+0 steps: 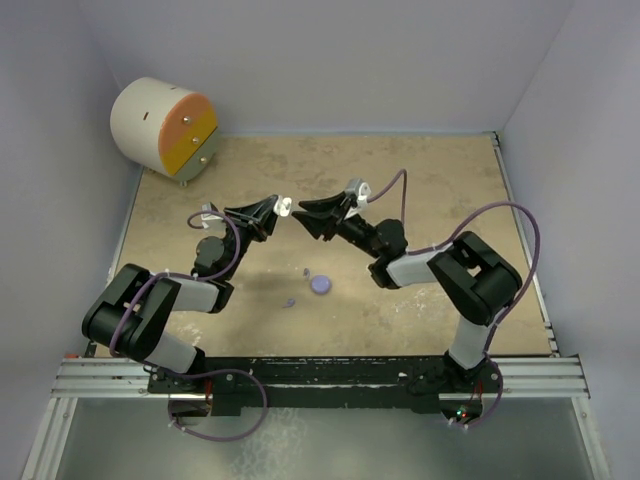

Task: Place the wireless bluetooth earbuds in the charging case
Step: Place the earbud in the charging case.

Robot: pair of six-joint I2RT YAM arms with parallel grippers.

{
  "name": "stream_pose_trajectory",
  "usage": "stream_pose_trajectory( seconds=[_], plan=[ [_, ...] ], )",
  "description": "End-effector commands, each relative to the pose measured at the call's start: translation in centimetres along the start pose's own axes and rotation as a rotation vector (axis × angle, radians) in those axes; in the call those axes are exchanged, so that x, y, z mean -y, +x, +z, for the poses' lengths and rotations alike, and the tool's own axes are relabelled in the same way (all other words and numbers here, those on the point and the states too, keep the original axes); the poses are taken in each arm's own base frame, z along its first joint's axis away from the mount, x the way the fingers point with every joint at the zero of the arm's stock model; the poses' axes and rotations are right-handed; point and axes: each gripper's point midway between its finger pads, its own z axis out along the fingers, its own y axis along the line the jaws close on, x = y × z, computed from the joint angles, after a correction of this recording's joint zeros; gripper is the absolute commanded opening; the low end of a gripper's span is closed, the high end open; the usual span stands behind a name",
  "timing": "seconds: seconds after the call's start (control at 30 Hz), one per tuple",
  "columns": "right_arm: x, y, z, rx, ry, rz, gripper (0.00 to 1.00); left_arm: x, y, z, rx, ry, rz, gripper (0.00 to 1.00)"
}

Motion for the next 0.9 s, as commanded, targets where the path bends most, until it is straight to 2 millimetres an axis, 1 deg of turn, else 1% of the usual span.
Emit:
stream_pose_trajectory(
  seconds=[0.0, 0.07, 0.13, 0.17, 0.2, 0.23, 0.27, 0.3, 0.33, 0.37, 0.43, 0.47, 0.5, 0.53, 0.57, 0.7, 0.87],
  plan=[
    [-8.1, -20.4, -6.2, 0.788, -0.193, -0.322, 0.38, 2.5, 0.2, 0.2, -0.003, 0.095, -0.012, 0.00],
    [-8.5, -21.1, -7.0, 0.787, -0.186, -0.329, 0.38, 2.2, 0.1, 0.1, -0.001, 0.089, -0.003, 0.00],
    [-8.2, -21.5, -7.3, 0.753, -0.145, -0.312, 0.33, 1.8, 0.1, 0.0, -0.001, 0.079, 0.003, 0.00],
    [-7.8, -21.4, -6.8, 0.705, -0.115, -0.298, 0.33, 1.8, 0.1, -0.1, -0.002, 0.079, 0.007, 0.00],
    [-7.0, -21.3, -5.9, 0.648, -0.074, -0.277, 0.34, 1.7, 0.1, -0.2, -0.006, 0.077, 0.014, 0.00],
    [-5.4, -20.6, -4.5, 0.550, -0.005, -0.256, 0.38, 1.4, 0.3, -0.2, -0.013, 0.068, 0.022, 0.00],
    [-3.6, -19.7, -2.8, 0.437, 0.072, -0.243, 0.45, 1.3, 0.4, -0.2, -0.021, 0.064, 0.034, 0.00],
    [-2.3, -19.0, -1.4, 0.340, 0.120, -0.252, 0.53, 1.1, 0.5, -0.2, -0.026, 0.054, 0.047, 0.00],
    [-1.5, -18.4, -0.2, 0.255, 0.146, -0.266, 0.60, 0.8, 0.6, -0.3, -0.030, 0.042, 0.062, 0.00],
    [-1.0, -18.2, 0.3, 0.212, 0.158, -0.276, 0.64, 0.6, 0.6, -0.3, -0.033, 0.031, 0.077, 0.00],
    [-0.2, -18.0, 0.2, 0.184, 0.209, -0.268, 0.70, 0.3, 0.8, -0.2, -0.039, 0.007, 0.113, 0.00],
    [0.7, -17.9, 0.0, 0.169, 0.259, -0.261, 0.71, 0.2, 0.9, -0.1, -0.043, -0.005, 0.132, 0.00],
    [1.3, -17.4, 0.0, 0.134, 0.294, -0.254, 0.71, 0.0, 0.9, 0.0, -0.043, -0.022, 0.154, 0.00],
    [2.1, -16.3, -0.1, 0.091, 0.324, -0.243, 0.71, -0.1, 0.8, 0.1, -0.042, -0.036, 0.180, 0.00],
    [2.5, -16.4, 0.2, 0.077, 0.344, -0.243, 0.71, -0.4, 0.8, 0.2, -0.038, -0.055, 0.210, 0.00],
    [4.2, -14.5, -0.1, 0.009, 0.421, -0.243, 0.71, -0.1, 0.5, 0.2, -0.016, -0.090, 0.286, 0.00],
    [5.2, -12.4, 0.1, -0.046, 0.455, -0.253, 0.73, 0.2, 0.5, 0.1, -0.015, -0.113, 0.330, 0.00]
  ],
)
